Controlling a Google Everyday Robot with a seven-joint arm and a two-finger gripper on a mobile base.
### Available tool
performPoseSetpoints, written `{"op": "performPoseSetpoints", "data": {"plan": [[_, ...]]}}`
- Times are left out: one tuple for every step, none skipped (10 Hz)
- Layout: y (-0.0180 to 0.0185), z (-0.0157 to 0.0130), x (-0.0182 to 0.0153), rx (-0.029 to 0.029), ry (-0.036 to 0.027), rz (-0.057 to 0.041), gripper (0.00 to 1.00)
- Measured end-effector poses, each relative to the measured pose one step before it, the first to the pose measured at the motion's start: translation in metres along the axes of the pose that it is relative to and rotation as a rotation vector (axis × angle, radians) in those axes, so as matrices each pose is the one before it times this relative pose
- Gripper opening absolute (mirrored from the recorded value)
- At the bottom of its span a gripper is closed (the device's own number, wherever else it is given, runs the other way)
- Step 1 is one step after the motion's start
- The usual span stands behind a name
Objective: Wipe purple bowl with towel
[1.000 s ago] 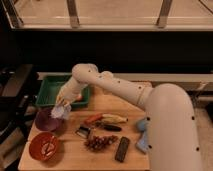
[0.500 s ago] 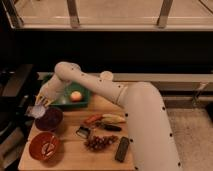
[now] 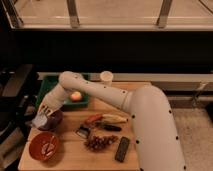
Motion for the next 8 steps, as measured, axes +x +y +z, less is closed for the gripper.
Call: {"op": "performPoseSetpoints", "data": {"plan": [[0.02208,-0.0116,0.00416,-0.01469,0.01349,0.03827,0.0],[0.01302,-0.01109,0.00572,-0.00945,0.01708,0.01979,0.0],[0.01074,-0.01224,0.0088,-0.00946,0.0186,0.01818,0.0],[0.00413,-0.00875,0.00626,-0.00542,0.00971,-0.00408,0.0],[0.00001,-0.00795,0.00737,-0.00341,0.00885,-0.01593,0.0],[-0.00365,-0.00282,0.00388,0.00104,0.00229,-0.01397,0.0],[-0.00616,0.00064,0.00263,0.00134,-0.0019,-0.01713,0.0],[-0.00883,0.00423,0.00054,0.00264,-0.00685,-0.0175,0.0]]}}
